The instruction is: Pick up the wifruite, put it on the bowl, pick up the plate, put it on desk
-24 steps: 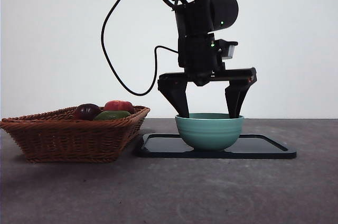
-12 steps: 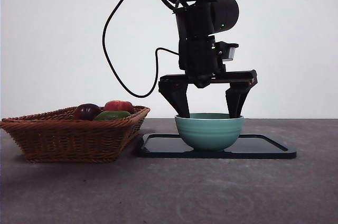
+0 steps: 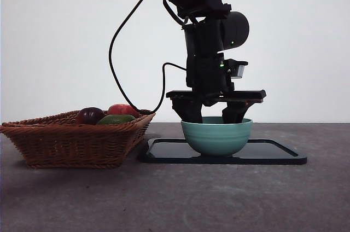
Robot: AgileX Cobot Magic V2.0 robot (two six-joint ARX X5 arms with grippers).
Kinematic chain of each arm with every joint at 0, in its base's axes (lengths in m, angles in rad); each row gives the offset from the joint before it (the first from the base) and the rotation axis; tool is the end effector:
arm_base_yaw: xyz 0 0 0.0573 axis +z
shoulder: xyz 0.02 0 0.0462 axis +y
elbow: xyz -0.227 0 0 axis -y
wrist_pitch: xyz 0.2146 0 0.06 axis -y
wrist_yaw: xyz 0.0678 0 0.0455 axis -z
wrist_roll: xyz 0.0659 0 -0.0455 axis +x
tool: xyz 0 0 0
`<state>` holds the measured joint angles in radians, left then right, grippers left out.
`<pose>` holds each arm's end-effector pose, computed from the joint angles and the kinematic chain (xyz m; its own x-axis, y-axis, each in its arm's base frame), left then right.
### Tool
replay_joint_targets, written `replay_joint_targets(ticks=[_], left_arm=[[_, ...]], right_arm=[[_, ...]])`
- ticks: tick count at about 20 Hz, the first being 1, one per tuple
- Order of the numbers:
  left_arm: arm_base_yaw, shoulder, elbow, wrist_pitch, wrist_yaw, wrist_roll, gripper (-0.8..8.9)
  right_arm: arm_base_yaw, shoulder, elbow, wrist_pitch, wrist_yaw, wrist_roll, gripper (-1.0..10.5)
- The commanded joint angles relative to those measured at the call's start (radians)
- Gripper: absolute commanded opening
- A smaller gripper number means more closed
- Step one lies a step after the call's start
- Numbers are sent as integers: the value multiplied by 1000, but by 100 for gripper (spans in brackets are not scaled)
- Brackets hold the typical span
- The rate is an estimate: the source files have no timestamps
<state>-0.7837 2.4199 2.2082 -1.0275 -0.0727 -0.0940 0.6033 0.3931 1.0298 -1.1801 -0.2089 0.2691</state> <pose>0.3266 -0.3187 0.1408 0.2813 -0.1778 -0.9430 0.6214 0.7826 0.0378 0.0420 0.0455 0.2979 0.5719 0.6459 -0.5058 -0.5628 0.7575 0.3309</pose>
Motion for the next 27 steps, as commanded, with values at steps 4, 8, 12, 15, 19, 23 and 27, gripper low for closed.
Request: replay_joint_targets(ticks=[4, 8, 12, 15, 19, 23, 27], left_arm=[[-8, 29, 87, -14, -11, 35, 240], [-10, 29, 240, -144, -10, 29, 241], [-23, 29, 441, -318, -9, 21, 240], [-24, 26, 581, -426, -6, -11, 240], [-34, -50, 612, -444, 20, -26, 238], [-45, -150, 612, -454, 21, -60, 238], [-72, -253, 608, -458, 21, -116, 239]], right_arm=[[8, 1, 20, -3, 0, 7, 579], [8, 1, 20, -3, 0, 7, 579], [8, 1, 20, -3, 0, 7, 579], [8, 1, 20, -3, 0, 7, 579], [8, 1, 20, -2, 0, 9, 579], [8, 1, 20, -3, -1, 13, 579], [8, 1, 20, -2, -1, 12, 579]])
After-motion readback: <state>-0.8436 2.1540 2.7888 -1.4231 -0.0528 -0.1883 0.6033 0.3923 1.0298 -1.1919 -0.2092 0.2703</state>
